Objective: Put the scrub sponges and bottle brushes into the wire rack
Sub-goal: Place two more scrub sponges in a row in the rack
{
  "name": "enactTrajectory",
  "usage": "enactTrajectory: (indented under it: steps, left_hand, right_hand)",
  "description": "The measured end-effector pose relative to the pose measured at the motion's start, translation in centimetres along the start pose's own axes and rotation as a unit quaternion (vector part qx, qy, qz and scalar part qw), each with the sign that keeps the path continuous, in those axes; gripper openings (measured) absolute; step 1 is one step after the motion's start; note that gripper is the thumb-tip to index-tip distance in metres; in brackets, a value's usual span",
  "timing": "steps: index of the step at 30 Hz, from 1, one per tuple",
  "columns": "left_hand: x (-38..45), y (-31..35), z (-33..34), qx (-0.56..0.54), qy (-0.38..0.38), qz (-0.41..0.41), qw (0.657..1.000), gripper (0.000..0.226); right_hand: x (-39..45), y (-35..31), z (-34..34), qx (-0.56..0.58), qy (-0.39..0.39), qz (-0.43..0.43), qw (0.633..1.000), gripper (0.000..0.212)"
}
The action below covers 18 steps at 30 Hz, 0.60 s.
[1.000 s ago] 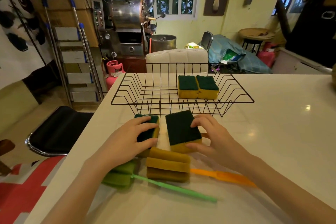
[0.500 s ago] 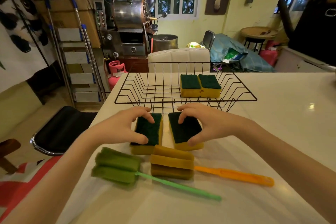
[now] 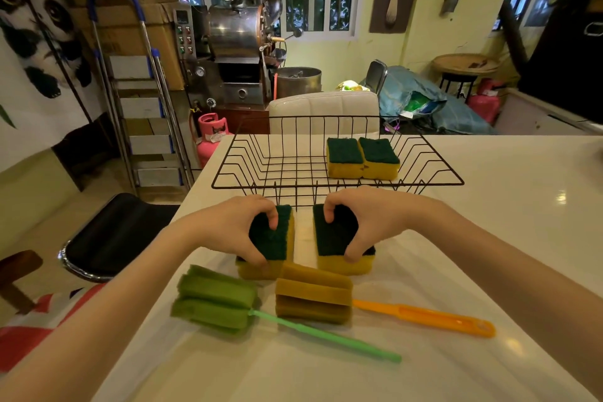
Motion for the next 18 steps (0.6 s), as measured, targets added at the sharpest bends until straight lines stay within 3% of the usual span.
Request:
enactTrajectory:
  steps: [5,9,15,18]
  left_hand:
    - [-1.4,-0.4,-1.7,-0.137,0.003,-0.003,0.991,0.045]
    - [-1.9,0.3,-3.2,-0.212,0.009,0.022,0.977,0.042]
    - [-2.2,0.4,-7.1,-0.248,0.061,0.052,0.966,0.056]
    - [-1.2,0.8,-9.4,-0.230,0.117,0.072,0.964,0.049]
  right_hand:
    - [-0.9,0.2,-1.6,0.117,0.014,-0.033,0.992,0.042]
    - [-1.5,-0.4,-3.0,0.196,0.013,-0.062,0.979,0.046]
    - [-2.2,-1.1,-6.5,0.245,0.065,-0.091,0.963,0.047]
    - [-2.0,-1.0,-8.5,0.254,0.126,-0.094,0.954,0.047]
Point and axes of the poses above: each hand's wrist, its own x-axis towards the middle knuckle, its own z-axis out of the palm, y = z × x, the point moved 8 cm from there along x, towards the middle knuckle, and after that the axes turned 2 degrees about z, right-handed, at the moved point
